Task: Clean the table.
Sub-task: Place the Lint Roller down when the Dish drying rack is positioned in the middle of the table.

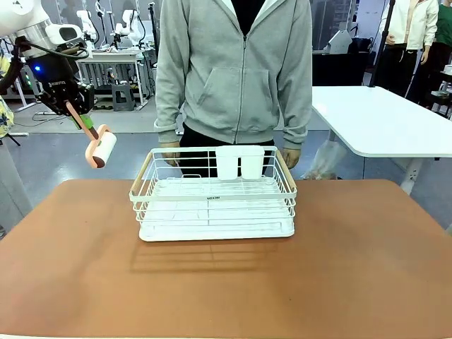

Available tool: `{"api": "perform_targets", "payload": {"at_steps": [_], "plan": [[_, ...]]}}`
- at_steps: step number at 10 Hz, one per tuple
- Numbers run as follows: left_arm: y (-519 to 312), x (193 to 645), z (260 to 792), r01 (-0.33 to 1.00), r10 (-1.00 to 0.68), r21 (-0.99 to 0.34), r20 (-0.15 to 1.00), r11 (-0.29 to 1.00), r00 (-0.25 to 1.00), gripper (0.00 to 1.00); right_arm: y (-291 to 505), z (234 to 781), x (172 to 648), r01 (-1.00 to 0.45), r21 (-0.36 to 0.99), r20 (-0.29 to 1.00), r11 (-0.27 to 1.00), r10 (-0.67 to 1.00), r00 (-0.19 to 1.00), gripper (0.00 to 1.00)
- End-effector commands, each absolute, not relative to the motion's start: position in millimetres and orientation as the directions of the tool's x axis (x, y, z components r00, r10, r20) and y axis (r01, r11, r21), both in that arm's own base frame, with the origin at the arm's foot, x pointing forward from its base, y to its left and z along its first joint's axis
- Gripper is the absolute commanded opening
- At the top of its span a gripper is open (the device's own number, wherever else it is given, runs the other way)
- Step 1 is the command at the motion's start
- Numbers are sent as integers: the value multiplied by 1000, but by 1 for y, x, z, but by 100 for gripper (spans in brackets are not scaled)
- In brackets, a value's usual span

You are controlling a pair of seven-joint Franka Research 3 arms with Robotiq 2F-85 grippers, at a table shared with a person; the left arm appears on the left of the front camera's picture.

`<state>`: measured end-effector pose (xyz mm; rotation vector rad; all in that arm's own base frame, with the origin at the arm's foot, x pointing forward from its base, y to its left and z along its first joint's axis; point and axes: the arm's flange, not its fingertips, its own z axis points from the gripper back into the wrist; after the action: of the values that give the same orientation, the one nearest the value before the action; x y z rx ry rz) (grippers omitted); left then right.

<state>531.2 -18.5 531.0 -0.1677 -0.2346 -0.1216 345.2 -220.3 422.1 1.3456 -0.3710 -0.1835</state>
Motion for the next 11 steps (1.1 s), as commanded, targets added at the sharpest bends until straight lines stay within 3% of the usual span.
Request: {"api": "perform_targets", "payload": {"at_steps": [1, 6, 9, 11], "plan": [[-16, 525, 532, 148, -109, -147, 245, 978, 963, 21, -219, 425, 345, -103, 971, 174, 215, -343, 923, 100], [-18, 531, 531, 139, -100, -151, 241, 979, 965, 21, -219, 425, 345, -103, 971, 174, 215, -343, 923, 100], [-27, 556, 535, -352, 363, -91, 269, 932, 892, 21, -219, 425, 345, -103, 971, 174, 215, -343, 923, 100], [-33, 566, 531, -693, 697, -86, 153, 716, 700, 21, -219, 425, 345, -103, 971, 174, 215, -343, 923, 100]]}}
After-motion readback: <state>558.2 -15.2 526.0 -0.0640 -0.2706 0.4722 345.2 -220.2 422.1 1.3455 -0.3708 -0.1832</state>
